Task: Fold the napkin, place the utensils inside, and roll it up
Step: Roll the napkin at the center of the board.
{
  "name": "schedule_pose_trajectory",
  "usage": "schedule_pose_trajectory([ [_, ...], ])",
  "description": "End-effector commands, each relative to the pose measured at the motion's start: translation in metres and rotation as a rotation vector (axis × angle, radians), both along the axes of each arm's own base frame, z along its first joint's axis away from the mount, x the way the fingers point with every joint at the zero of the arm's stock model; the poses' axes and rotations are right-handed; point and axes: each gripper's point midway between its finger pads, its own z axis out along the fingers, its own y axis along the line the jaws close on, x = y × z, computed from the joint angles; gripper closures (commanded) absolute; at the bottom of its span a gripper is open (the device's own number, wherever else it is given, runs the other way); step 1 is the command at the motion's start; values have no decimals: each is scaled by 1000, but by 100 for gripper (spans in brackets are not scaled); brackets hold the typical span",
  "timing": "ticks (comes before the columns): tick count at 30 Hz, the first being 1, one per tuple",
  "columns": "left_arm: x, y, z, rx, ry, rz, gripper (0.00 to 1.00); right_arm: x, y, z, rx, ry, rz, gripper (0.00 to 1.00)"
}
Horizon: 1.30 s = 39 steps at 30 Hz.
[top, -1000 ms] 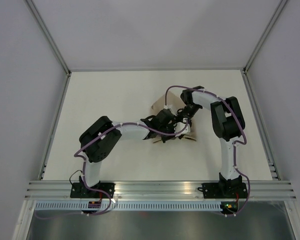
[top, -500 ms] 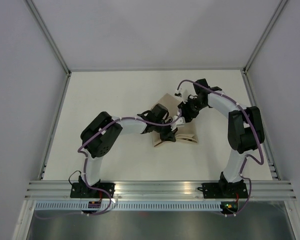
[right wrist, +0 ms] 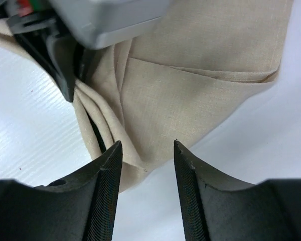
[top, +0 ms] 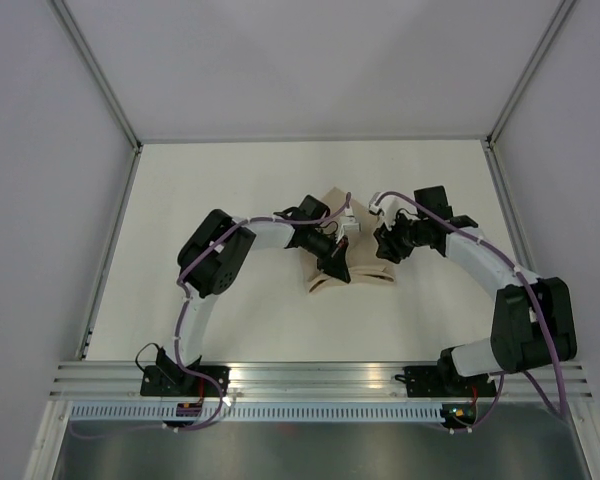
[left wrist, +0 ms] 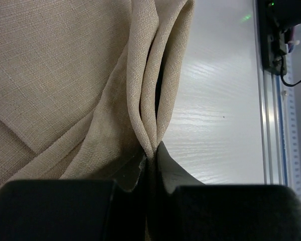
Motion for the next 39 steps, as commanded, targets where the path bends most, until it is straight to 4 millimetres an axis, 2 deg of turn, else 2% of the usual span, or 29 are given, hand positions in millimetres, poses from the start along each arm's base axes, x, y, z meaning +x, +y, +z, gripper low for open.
schedule_pose_trajectory([
  [1, -23, 18, -29, 117, 210, -2, 98, -5, 13, 16, 15, -175, 144, 48],
  [3, -19, 17, -29, 111, 230, 0, 98, -20, 19, 11, -5, -207, 192, 48],
  [5, -19, 17, -29, 117, 249, 3, 98, -23, 22, 7, -48, -256, 214, 48],
  [6, -17, 16, -30, 118, 258, 5, 98, -35, 31, 1, -60, -261, 255, 48],
  [8, -15, 15, -30, 126, 271, 8, 98, -38, 38, -2, -85, -293, 282, 48],
  [9, -15, 16, -33, 132, 282, 8, 98, -48, 47, -8, -91, -290, 322, 48],
  [15, -16, 16, -40, 155, 327, 13, 98, -60, 68, -21, -134, -323, 413, 49],
  [22, -18, 16, -44, 167, 356, 11, 98, -59, 73, -41, -207, -352, 460, 50],
  [27, -19, 17, -48, 173, 365, 10, 98, -58, 68, -60, -263, -349, 471, 50],
  [33, -22, 19, -52, 179, 377, 4, 98, -51, 63, -68, -302, -389, 462, 49],
  [39, -22, 19, -54, 190, 385, -1, 98, -56, 60, -81, -329, -352, 494, 48],
])
